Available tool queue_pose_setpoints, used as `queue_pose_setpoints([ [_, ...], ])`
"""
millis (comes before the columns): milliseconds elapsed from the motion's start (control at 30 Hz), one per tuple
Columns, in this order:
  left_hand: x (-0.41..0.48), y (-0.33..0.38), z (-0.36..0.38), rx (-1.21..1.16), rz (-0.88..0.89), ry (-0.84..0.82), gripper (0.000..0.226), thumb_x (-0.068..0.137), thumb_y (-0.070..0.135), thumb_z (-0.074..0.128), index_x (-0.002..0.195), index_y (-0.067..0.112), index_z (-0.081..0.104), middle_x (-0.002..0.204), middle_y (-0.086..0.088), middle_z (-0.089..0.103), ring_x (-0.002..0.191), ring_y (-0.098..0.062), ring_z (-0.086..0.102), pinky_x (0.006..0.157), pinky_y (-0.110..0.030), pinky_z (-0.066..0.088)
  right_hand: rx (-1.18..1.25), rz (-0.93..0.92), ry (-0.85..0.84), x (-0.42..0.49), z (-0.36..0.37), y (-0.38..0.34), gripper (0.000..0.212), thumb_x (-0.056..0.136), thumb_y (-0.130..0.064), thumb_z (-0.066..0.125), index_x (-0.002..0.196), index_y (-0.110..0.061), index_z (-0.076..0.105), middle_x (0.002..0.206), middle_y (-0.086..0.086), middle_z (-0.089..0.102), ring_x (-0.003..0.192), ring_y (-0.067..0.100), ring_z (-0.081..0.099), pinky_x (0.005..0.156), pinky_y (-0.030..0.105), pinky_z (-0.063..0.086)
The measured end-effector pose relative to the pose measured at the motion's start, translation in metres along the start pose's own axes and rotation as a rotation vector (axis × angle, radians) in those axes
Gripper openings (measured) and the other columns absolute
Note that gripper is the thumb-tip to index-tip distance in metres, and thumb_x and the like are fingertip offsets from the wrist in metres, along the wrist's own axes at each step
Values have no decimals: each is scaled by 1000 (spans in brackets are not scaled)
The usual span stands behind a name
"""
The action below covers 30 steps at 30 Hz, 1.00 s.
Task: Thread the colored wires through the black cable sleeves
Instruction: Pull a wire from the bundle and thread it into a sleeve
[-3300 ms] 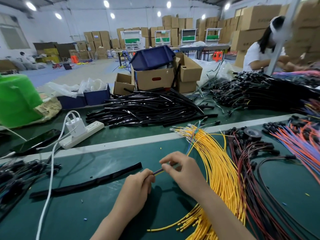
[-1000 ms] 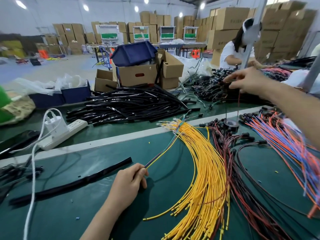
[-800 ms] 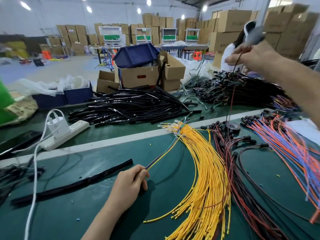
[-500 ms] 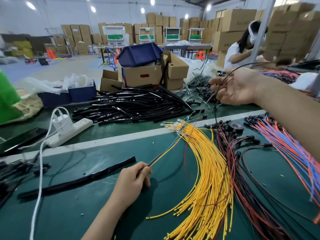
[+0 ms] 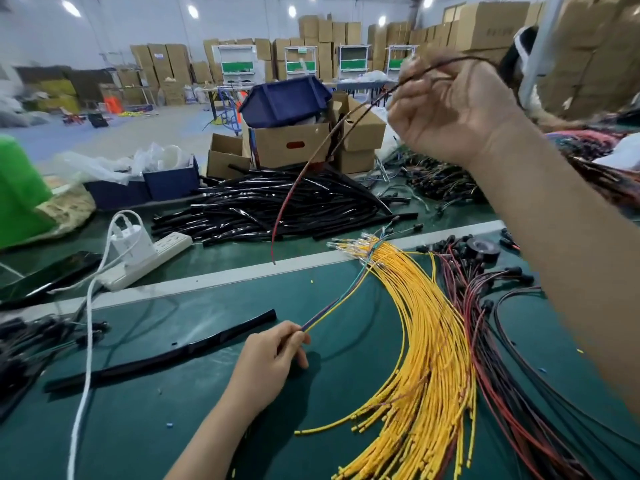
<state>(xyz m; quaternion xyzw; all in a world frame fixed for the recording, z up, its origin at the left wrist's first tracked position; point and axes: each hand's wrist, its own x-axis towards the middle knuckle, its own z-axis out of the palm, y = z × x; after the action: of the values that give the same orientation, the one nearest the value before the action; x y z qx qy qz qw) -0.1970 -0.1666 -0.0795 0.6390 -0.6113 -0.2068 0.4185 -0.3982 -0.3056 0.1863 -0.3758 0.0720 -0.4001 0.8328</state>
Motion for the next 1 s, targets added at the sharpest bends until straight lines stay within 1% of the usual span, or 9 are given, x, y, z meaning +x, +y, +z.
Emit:
queue_pose_setpoints([
  [133, 0, 1, 2, -11, -17, -6, 23, 97, 18, 52, 80, 31, 61, 61, 11, 68, 52, -21, 49, 54, -32, 43, -67, 189, 69, 7, -28, 33, 41, 94, -20, 43, 57, -7, 56, 53, -1, 54, 44, 7, 49, 43, 18, 43],
  [267, 3, 5, 0, 2, 11, 12, 22, 96, 14, 52, 79, 27, 60, 60, 15, 66, 53, -13, 50, 59, -27, 43, -60, 411, 414, 2, -91, 87, 20, 95, -7, 43, 76, -8, 49, 77, 9, 49, 61, 15, 51, 46, 23, 53],
  [400, 2, 8, 1, -3, -8, 6, 20, 95, 16, 54, 78, 25, 62, 63, 15, 67, 54, -6, 51, 63, -28, 46, 110, 350, 659, -6, -141, 117, 21, 97, 9, 24, 103, 9, 44, 96, 22, 46, 80, 25, 53, 57, 30, 57],
  [500, 2, 7, -2, -13, -13, 12, 21, 95, 15, 53, 79, 23, 62, 61, 14, 66, 55, -4, 52, 62, -27, 47, 128, 256, 675, -3, -144, 123, 20, 94, 12, 32, 104, 6, 48, 112, 25, 48, 99, 32, 59, 72, 35, 58],
  [567, 2, 5, -3, -37, -12, 55, 21, 95, 13, 54, 78, 22, 62, 60, 13, 65, 52, -3, 51, 59, -22, 45, -9, 267, 686, 0, -137, 125, 7, 95, -3, 48, 93, 0, 54, 96, 19, 59, 83, 29, 62, 61, 32, 60],
  [667, 0, 7, 0, -23, -10, 85, 23, 95, 12, 54, 77, 25, 60, 62, 11, 65, 51, -3, 49, 58, -21, 44, -156, 187, 727, 2, -135, 127, 33, 99, -29, 47, 74, -10, 55, 73, 7, 62, 65, 18, 54, 45, 19, 52],
  [767, -1, 11, 4, 36, 23, 163, 19, 94, 13, 54, 80, 23, 60, 70, 9, 61, 61, -4, 52, 64, -28, 46, -37, 5, 763, 6, -138, 131, 41, 103, -32, 38, 70, -10, 49, 72, 7, 65, 62, 18, 53, 42, 19, 50],
  [833, -1, 14, 4, 130, 76, 258, 11, 93, 15, 57, 86, 15, 65, 83, 6, 55, 74, -13, 55, 68, -34, 47, -57, -76, 786, 7, -143, 135, 41, 104, -33, 33, 73, -11, 48, 64, 7, 69, 58, 20, 62, 44, 21, 52],
  [1000, -4, 16, 1, 360, 65, 321, 11, 91, 21, 62, 85, 16, 69, 121, 4, 43, 92, -20, 48, 85, -35, 38, -187, -51, 758, -6, -164, 162, 38, 104, -35, 32, 74, -15, 46, 53, 2, 65, 40, 12, 58, 41, 16, 47],
])
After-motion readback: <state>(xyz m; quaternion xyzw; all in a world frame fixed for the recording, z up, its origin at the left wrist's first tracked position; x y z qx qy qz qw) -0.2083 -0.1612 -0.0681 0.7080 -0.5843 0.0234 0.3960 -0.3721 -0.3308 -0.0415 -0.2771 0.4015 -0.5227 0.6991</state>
